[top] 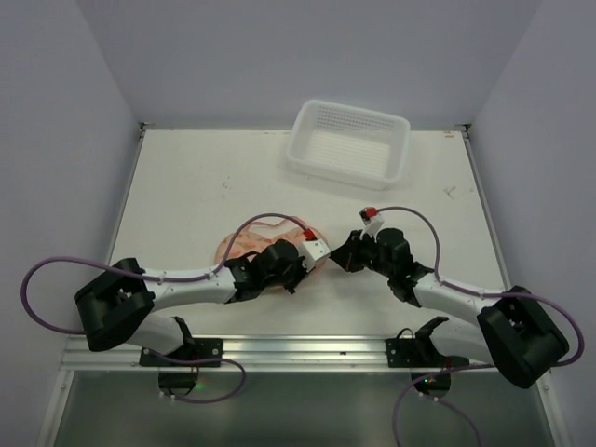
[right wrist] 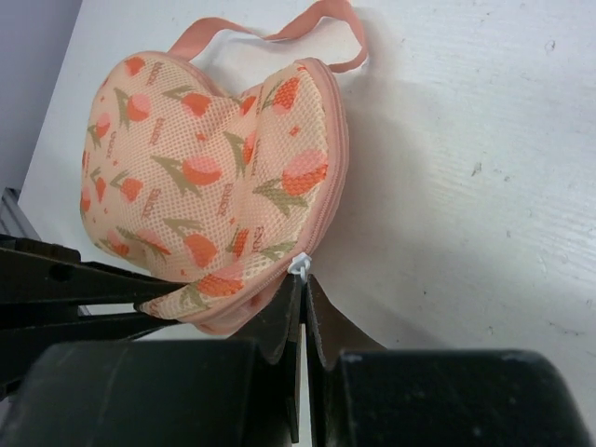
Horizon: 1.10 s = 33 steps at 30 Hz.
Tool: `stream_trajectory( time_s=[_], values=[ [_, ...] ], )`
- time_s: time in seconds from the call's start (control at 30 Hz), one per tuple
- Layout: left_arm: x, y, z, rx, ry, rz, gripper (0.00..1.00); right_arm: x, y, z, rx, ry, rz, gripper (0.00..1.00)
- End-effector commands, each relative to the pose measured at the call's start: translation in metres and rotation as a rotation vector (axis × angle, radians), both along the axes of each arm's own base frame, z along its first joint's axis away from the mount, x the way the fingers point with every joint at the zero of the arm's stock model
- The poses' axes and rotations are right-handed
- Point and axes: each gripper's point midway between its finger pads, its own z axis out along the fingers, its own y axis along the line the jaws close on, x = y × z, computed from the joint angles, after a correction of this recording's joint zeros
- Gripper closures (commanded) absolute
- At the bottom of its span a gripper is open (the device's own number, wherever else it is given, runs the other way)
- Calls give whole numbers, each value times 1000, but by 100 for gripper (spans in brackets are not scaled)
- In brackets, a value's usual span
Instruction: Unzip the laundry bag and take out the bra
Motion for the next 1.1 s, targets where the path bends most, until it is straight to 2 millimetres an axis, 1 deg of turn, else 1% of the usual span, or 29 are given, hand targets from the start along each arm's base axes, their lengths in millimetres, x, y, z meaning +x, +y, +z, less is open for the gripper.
stream_trajectory(
  time_s=[0.0, 0.03, 0.07, 0.1, 0.13, 0.17, 0.2, 0.23, 0.3, 0.33, 0.43, 0.5, 0.57, 0.6, 0.67, 0.73, 0.77, 0.8, 0.83, 0.87, 0.9, 0.93, 0.97, 1.0, 1.07],
  values=[
    [-18, -5, 6, -31, 13, -82, 100, 29, 4, 27, -6, -114, -10, 100],
    [-17, -5, 11, -44, 3, -76, 100, 30, 6, 26, -6, -113, -2, 100],
    [-15, -4, 14, -56, 1, -52, 93, 30, 6, 25, -1, -110, -3, 100],
    [-3, 3, 18, -49, -39, 24, 84, 30, 7, 25, 3, -110, -4, 100],
    [3, 6, 28, -69, -58, 65, 72, 30, 6, 26, 13, -108, -15, 100],
    [5, 8, 33, -86, -60, 97, 30, 28, 4, 23, 13, -104, -22, 100],
    [8, 10, 39, -99, -71, 123, 22, 29, 2, 22, 11, -103, -31, 100],
    [9, 9, 51, -135, -80, 131, 21, 28, 2, 20, 11, -98, -34, 100],
    [8, 8, 63, -171, -70, 140, 21, 26, -1, 18, 10, -93, -43, 100],
    [8, 9, 72, -197, -63, 166, 21, 26, -1, 19, 16, -91, -51, 100],
    [15, 20, 84, -219, -51, 240, 21, 23, -6, 17, 23, -86, -74, 100],
    [19, 36, 83, -239, 12, 319, 23, 22, -10, 17, 25, -85, -89, 100],
    [14, 45, 75, -253, 85, 341, 24, 21, -13, 16, 16, -79, -108, 100],
    [7, 49, 66, -244, 112, 328, 25, 20, -16, 16, 13, -75, -115, 100],
    [-3, 58, 59, -221, 138, 325, 28, 19, -21, 14, 7, -66, -142, 100],
    [-5, 75, 39, -157, 163, 400, 30, 17, -26, 16, 12, -57, -169, 100],
    [-6, 78, 33, -158, 190, 442, 34, 16, -30, 14, 7, -54, -189, 100],
    [-7, 81, 21, -133, 207, 465, 35, 15, -32, 14, 15, -51, -199, 100],
    [-7, 82, 16, -136, 226, 495, 37, 13, -32, 21, 33, -71, -199, 100],
    [-6, 82, 13, -135, 228, 507, 38, 11, -32, 21, 36, -69, -194, 100],
    [-5, 84, 4, -119, 239, 520, 39, 9, -32, 24, 42, -72, -192, 100],
    [-1, 81, 2, -135, 239, 530, 41, 8, -33, 30, 49, -91, -185, 100],
    [4, 83, 0, -140, 245, 553, 42, 5, -32, 30, 56, -90, -174, 100],
    [11, 90, -10, -129, 260, 589, 43, 2, -28, 32, 73, -93, -150, 100],
    [24, 89, -10, -161, 245, 605, 42, -4, -26, 33, 89, -98, -125, 100]
  ],
)
